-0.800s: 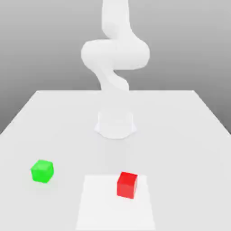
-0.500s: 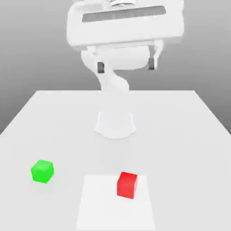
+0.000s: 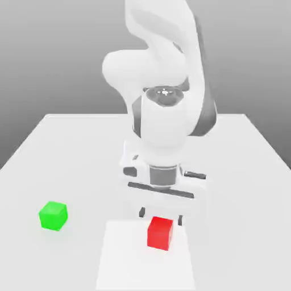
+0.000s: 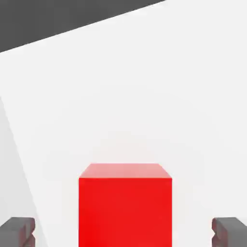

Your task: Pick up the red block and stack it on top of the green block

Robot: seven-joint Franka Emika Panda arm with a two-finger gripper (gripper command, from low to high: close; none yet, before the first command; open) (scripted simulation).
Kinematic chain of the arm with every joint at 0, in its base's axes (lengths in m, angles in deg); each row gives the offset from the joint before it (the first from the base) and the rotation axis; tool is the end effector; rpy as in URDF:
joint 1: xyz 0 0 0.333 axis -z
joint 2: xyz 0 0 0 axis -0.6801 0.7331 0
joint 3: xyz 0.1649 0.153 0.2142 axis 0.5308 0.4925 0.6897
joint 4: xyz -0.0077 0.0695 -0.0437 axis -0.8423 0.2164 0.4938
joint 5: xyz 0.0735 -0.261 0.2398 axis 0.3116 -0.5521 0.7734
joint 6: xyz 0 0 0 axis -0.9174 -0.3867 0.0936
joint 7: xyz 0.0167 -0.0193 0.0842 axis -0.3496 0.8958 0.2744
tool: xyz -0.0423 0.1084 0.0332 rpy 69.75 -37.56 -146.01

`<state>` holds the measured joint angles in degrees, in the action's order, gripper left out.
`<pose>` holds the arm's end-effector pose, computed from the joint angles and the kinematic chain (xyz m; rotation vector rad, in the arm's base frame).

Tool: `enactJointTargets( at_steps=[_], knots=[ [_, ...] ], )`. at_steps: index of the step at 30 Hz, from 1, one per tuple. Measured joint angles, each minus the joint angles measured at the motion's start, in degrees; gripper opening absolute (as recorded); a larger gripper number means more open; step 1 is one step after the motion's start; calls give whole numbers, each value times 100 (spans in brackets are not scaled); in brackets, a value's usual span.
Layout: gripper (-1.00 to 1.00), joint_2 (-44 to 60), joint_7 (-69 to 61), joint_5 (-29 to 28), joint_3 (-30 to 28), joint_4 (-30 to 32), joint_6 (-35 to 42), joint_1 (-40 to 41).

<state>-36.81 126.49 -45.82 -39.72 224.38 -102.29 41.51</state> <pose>0.3663 0.0343 0.1739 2.6845 -1.6317 0.0018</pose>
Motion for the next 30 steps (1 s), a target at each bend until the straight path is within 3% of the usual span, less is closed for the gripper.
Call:
enactJointTargets(
  at_steps=[1, 2, 9, 16, 30],
  knots=[
    [0, 206, 31, -39, -51, -28, -175, -41],
    [-100, 340, 54, -64, -94, -47, -289, -79],
    [-100, 337, 72, -85, -92, -46, -292, -74],
    [-100, -931, -277, 280, 39, 134, 792, -2],
    [-100, -1661, -3870, -150, -1856, 67, 1567, 1942]
  ],
)
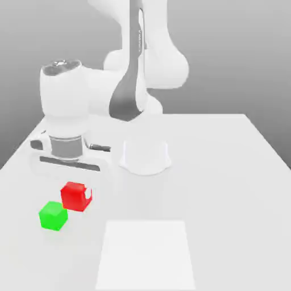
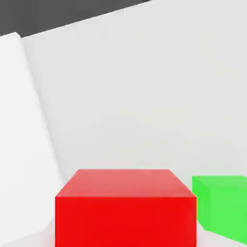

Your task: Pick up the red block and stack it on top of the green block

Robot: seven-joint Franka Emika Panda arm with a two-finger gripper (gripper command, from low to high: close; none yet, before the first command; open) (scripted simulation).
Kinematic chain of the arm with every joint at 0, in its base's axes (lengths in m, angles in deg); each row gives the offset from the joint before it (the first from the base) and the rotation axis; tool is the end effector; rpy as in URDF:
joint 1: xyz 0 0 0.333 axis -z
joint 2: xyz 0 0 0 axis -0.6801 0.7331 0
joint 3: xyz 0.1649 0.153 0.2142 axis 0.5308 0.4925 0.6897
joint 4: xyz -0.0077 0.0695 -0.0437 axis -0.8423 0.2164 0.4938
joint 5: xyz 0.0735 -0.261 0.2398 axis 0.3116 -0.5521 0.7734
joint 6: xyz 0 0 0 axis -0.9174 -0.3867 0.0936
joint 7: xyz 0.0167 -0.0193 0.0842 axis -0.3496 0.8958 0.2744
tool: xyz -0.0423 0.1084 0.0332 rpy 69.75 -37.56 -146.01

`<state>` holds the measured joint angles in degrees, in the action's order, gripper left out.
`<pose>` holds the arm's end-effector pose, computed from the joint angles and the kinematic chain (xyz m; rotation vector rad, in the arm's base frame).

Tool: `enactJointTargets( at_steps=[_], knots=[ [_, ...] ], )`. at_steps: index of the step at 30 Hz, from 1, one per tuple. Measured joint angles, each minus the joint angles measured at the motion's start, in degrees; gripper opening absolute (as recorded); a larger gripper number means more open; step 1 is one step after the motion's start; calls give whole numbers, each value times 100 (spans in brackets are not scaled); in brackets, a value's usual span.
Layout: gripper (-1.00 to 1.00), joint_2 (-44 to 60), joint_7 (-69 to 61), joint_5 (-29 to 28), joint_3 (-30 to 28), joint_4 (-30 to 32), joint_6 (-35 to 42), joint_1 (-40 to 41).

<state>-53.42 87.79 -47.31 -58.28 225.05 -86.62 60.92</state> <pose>0.3071 -0.1957 0.2516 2.7086 -1.5840 0.0029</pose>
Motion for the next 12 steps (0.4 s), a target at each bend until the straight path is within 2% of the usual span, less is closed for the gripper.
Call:
enactJointTargets(
  at_steps=[4, 9, 10, 12],
  knots=[
    [-100, 211, -755, 133, -375, -33, -175, 217],
    [-100, 1100, -1389, 954, -213, -70, -978, 227],
    [100, 1248, -1496, 1104, -139, -75, -1111, 275],
    [100, 1248, -1496, 1103, -139, -75, -1111, 275]
  ],
)
